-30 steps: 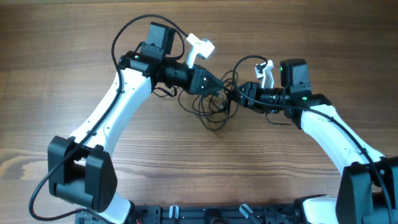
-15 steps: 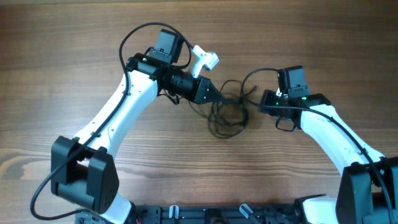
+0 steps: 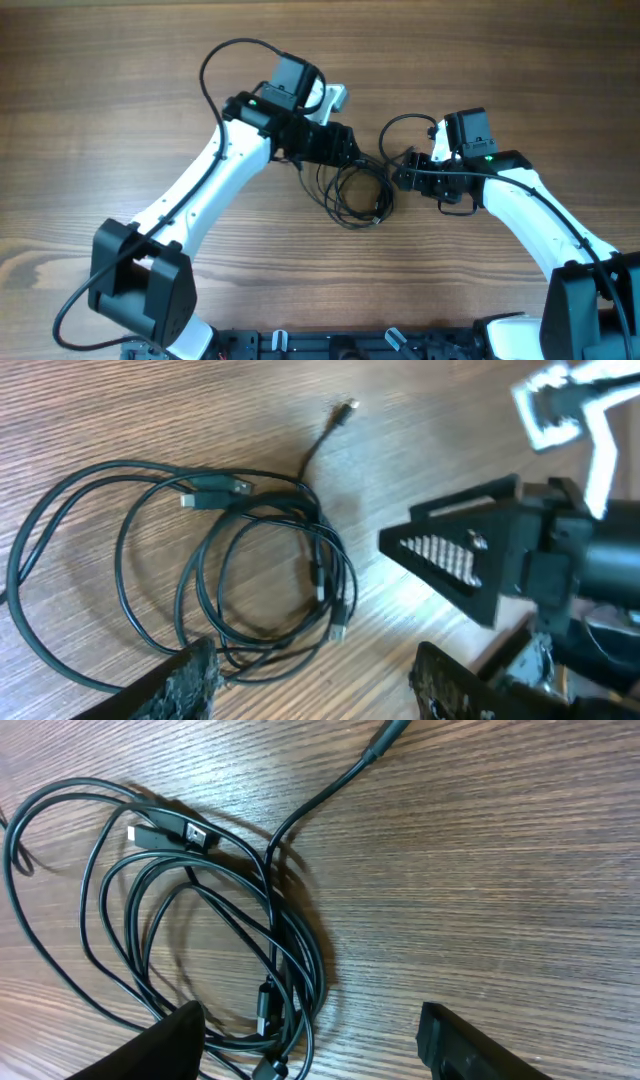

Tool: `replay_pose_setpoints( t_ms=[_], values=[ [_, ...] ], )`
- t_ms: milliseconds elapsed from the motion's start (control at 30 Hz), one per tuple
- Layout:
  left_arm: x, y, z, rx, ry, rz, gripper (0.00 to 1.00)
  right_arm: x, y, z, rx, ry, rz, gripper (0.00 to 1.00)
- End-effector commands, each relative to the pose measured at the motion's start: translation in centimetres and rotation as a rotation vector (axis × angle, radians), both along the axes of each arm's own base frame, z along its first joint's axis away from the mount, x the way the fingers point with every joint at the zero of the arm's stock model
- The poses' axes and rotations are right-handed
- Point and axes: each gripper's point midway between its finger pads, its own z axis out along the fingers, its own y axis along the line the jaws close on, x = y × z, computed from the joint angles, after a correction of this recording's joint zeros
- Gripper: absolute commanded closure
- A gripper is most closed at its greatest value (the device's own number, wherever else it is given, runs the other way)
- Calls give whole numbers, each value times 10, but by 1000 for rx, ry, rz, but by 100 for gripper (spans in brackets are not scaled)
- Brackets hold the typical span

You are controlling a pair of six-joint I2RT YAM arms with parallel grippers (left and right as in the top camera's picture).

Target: Untangle cables

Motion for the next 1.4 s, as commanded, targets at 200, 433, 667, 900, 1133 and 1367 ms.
replay_pose_setpoints(
  t_ms=[200,433,667,900,1133,1367],
  values=[
    [13,-37,-68,127,98,265,33,0,-38,-14,-216,7,-65,28],
    [-7,-75,-96,196,35,201,21,-1,-45,-15,-248,10,-79,28],
    [-20,-82,-123,239,71,179,39,0,-49,-15,-273,9,-87,27],
    [-20,-82,-126,243,73,178,74,-1,-49,-15,-273,13,-86,27],
    [-13,-79,-126,259,38,198,63,0,-49,-15,-269,7,-86,27],
    [-10,-76,-142,283,58,253,61,18,-56,-2,-28,-28,-124,20]
  ],
)
